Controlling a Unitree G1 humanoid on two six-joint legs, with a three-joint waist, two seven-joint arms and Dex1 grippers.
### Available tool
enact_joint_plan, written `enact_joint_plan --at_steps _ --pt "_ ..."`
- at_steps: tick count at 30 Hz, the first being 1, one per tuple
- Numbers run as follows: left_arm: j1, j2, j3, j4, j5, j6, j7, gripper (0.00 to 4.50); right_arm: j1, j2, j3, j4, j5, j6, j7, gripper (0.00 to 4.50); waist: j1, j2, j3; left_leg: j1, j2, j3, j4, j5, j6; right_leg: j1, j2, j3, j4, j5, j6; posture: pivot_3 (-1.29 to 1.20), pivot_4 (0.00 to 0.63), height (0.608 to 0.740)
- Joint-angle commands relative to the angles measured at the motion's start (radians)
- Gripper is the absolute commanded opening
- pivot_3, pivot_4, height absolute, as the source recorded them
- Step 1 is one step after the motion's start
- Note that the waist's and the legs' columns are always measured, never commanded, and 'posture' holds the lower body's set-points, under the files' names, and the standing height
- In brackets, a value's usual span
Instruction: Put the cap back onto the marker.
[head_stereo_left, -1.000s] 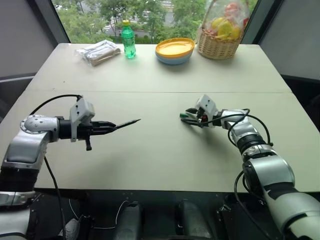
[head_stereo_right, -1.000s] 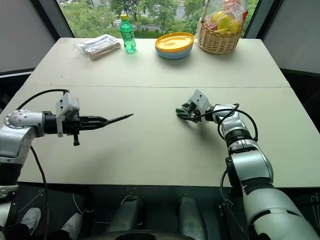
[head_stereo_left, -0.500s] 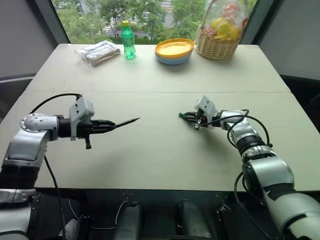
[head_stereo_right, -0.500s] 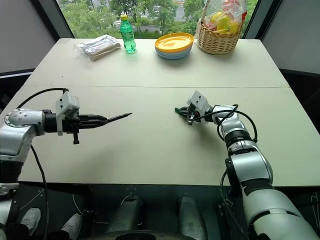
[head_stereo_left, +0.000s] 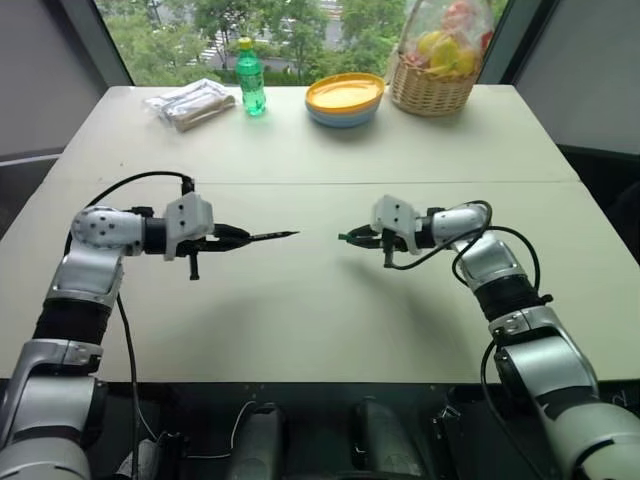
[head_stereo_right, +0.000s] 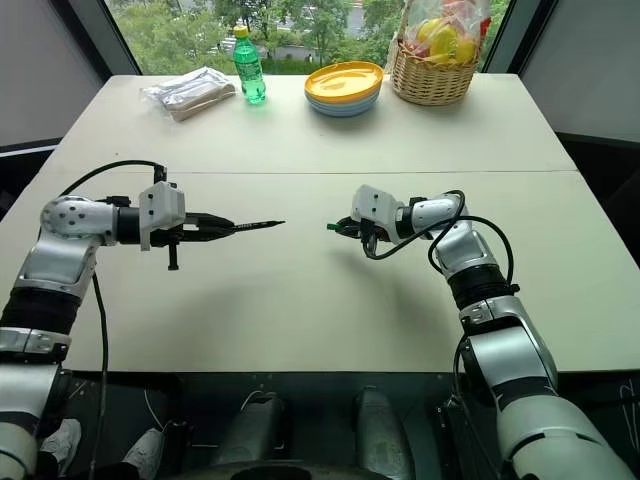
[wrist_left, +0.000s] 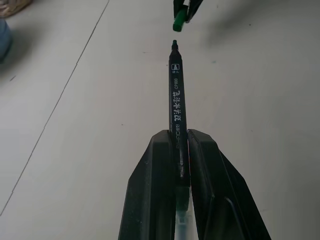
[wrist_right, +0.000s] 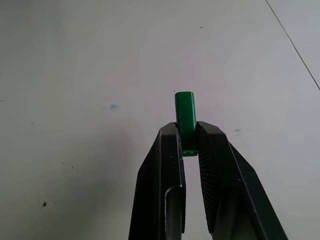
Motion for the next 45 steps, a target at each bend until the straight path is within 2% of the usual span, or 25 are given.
enact_joint_plan --at_steps 1,9,45 --pt "-0.024 -0.005 0.001 0.027 0.017 -0.077 0.002 0.05 0.01 -0.004 0.002 -0.092 0.004 0.031 -0.027 0.13 0.001 0.0 0.0 0.0 0.0 0.0 0.0 0.0 0.0 0.0 0.0 0.0 0.0 0.0 0.0 0.0 0.15 0.74" --pt "-0.025 -0.012 -0.006 0.062 0.034 -0.141 -0.003 0.05 0.033 -0.001 0.02 -0.173 0.009 0.081 -0.053 0.13 0.001 0.0 0.0 0.0 0.0 0.0 0.0 0.0 0.0 0.0 0.0 0.0 0.0 0.0 0.0 0.0 0.15 0.74" --pt "-0.037 -0.03 -0.004 0.015 0.012 -0.1 0.005 0.05 0.066 0.03 0.061 -0.36 0.025 0.15 -0.077 0.13 0.001 0.0 0.0 0.0 0.0 0.0 0.0 0.0 0.0 0.0 0.0 0.0 0.0 0.0 0.0 0.0 0.15 0.74"
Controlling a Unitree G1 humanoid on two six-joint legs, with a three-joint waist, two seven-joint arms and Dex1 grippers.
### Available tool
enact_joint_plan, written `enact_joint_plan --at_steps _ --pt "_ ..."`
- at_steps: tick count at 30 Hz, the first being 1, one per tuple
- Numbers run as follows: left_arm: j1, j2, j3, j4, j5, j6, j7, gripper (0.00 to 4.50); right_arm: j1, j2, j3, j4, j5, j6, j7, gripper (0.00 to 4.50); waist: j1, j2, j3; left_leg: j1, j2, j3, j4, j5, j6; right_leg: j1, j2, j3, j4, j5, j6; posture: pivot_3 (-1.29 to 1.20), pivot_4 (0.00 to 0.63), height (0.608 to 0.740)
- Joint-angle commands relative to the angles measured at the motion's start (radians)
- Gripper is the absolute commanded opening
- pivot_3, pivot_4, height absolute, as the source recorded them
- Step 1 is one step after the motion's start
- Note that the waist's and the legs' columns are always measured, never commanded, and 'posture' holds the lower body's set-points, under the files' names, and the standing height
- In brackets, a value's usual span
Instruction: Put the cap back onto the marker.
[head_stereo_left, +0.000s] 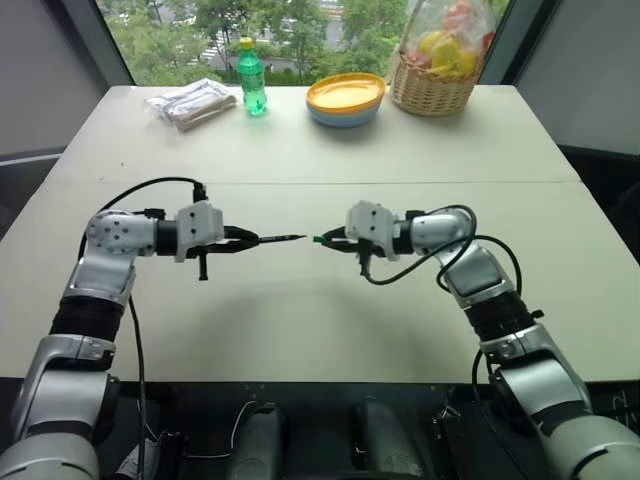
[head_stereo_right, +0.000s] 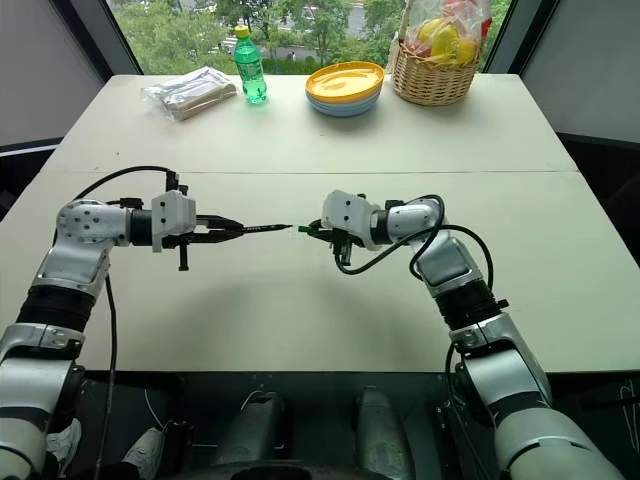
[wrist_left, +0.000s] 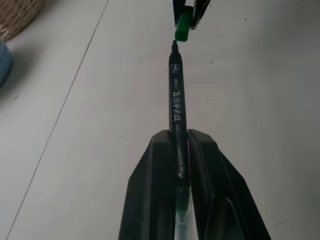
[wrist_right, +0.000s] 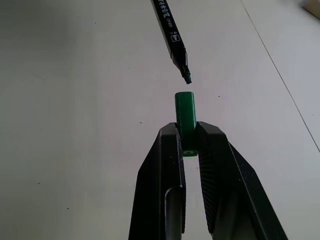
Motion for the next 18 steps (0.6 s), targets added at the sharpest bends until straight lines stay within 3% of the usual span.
enact_joint_plan --at_steps 1,18 --pt "-0.022 0.003 0.015 -0.035 -0.019 0.003 0.001 0.05 -0.012 0.003 0.0 -0.032 0.014 -0.001 -0.009 0.13 0.0 0.0 0.0 0.0 0.0 0.0 0.0 0.0 0.0 0.0 0.0 0.0 0.0 0.0 0.0 0.0 0.15 0.74" --pt "-0.013 0.005 0.011 -0.066 -0.022 0.022 -0.01 0.05 -0.028 0.015 0.002 -0.02 0.013 -0.003 -0.013 0.13 0.0 0.0 0.0 0.0 0.0 0.0 0.0 0.0 0.0 0.0 0.0 0.0 0.0 0.0 0.0 0.0 0.15 0.74"
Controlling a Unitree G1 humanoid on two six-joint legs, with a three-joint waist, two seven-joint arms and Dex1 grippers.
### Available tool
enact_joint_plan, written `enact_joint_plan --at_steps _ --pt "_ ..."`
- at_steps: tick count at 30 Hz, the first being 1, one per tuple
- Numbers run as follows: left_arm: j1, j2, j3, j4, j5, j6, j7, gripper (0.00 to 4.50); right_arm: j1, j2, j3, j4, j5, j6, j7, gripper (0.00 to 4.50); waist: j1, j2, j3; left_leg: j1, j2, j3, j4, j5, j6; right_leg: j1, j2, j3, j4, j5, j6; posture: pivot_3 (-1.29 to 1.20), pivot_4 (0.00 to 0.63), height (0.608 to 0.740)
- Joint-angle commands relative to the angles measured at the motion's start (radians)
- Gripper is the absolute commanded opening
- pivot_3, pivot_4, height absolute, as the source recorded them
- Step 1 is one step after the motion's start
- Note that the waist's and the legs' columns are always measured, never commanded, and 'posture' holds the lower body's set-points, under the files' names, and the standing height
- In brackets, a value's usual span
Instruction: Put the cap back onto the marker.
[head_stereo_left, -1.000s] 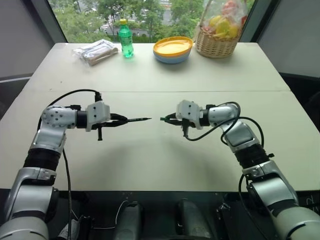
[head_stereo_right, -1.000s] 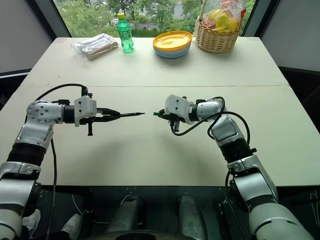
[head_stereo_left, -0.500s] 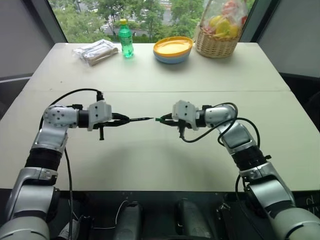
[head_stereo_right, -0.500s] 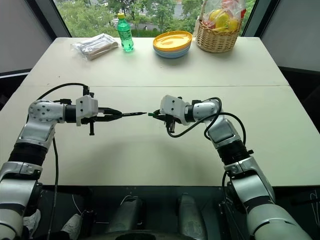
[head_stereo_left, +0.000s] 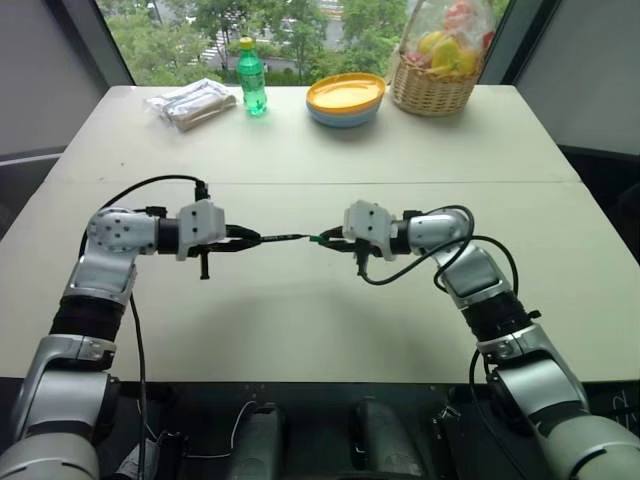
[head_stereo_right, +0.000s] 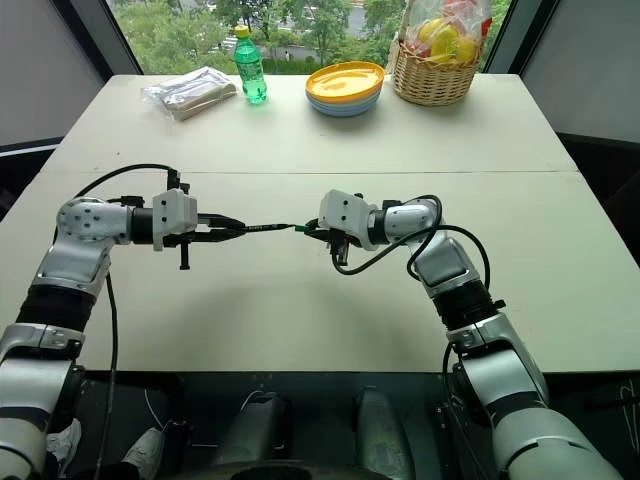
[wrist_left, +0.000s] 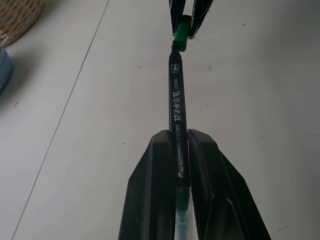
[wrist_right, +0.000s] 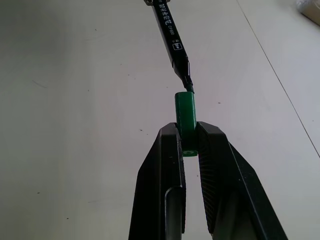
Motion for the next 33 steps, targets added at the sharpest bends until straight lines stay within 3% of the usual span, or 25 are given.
enact_joint_plan --at_steps 1,33 --pt "-0.013 0.006 0.011 -0.032 -0.021 -0.001 -0.008 0.05 -0.027 0.006 0.001 -0.021 0.013 -0.003 -0.007 0.13 0.0 0.0 0.0 0.0 0.0 0.0 0.0 0.0 0.0 0.0 0.0 0.0 0.0 0.0 0.0 0.0 0.15 0.74" --pt "0.018 -0.007 -0.013 -0.035 -0.001 -0.052 -0.02 0.05 0.019 0.051 0.075 -0.154 -0.005 0.05 -0.031 0.13 0.0 0.0 0.0 0.0 0.0 0.0 0.0 0.0 0.0 0.0 0.0 0.0 0.0 0.0 0.0 0.0 0.15 0.74"
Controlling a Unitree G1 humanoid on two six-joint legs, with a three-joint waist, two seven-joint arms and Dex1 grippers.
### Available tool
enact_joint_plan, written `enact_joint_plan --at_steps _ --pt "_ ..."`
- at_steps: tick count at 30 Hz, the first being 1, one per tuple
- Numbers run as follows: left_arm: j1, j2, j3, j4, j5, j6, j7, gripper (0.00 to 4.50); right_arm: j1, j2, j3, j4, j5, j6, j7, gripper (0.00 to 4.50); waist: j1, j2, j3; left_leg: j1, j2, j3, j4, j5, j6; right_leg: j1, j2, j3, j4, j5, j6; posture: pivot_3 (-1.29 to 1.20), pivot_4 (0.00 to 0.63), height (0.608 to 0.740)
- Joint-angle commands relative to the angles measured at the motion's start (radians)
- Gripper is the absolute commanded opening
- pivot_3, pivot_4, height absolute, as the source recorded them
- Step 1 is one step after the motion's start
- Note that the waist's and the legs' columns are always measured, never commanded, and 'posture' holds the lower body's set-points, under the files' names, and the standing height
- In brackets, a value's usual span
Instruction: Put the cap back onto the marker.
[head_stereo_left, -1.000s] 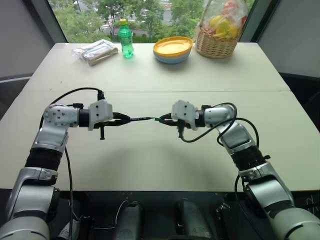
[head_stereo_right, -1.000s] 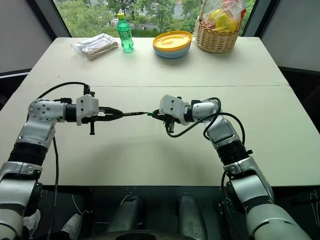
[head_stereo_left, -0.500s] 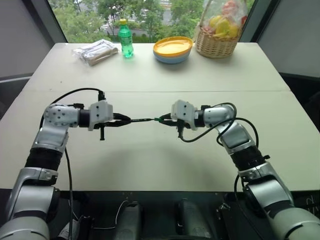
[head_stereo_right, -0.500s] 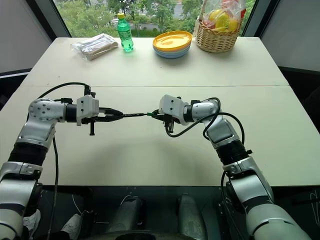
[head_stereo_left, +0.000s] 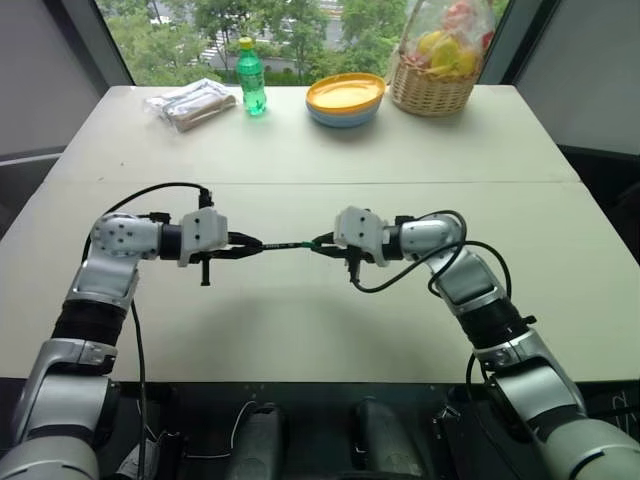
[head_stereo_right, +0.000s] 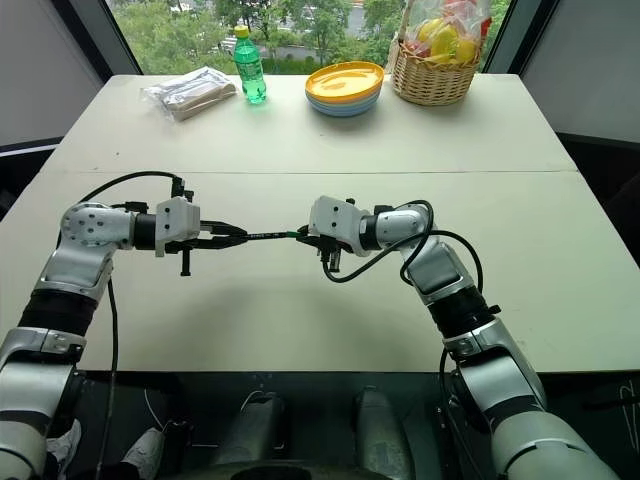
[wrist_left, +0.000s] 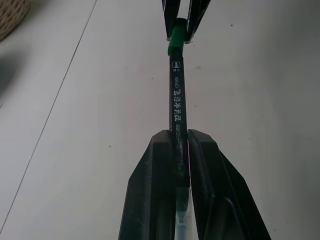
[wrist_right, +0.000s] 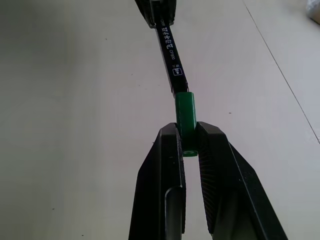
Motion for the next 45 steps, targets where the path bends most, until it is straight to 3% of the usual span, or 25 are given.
enact_joint_plan --at_steps 1,23,45 --pt "-0.013 -0.007 -0.005 -0.019 -0.003 -0.037 -0.002 0.05 -0.01 0.029 0.039 -0.067 -0.003 -0.021 -0.011 0.13 0.001 0.0 0.0 0.0 0.0 0.0 0.0 0.0 0.0 0.0 0.0 0.0 0.0 0.0 0.0 0.0 0.15 0.74" --pt "-0.104 -0.058 0.018 0.058 0.007 -0.188 0.042 0.05 -0.1 0.087 0.103 -0.023 -0.071 -0.115 -0.002 0.13 0.001 0.0 0.0 0.0 0.0 0.0 0.0 0.0 0.0 0.0 0.0 0.0 0.0 0.0 0.0 0.0 0.15 0.74" --pt "-0.086 -0.097 0.039 -0.02 -0.016 -0.137 0.066 0.05 -0.075 0.109 0.113 -0.054 -0.046 -0.108 0.036 0.13 -0.003 0.0 0.0 0.0 0.0 0.0 0.0 0.0 0.0 0.0 0.001 0.0 0.0 0.0 0.0 0.0 0.15 0.74"
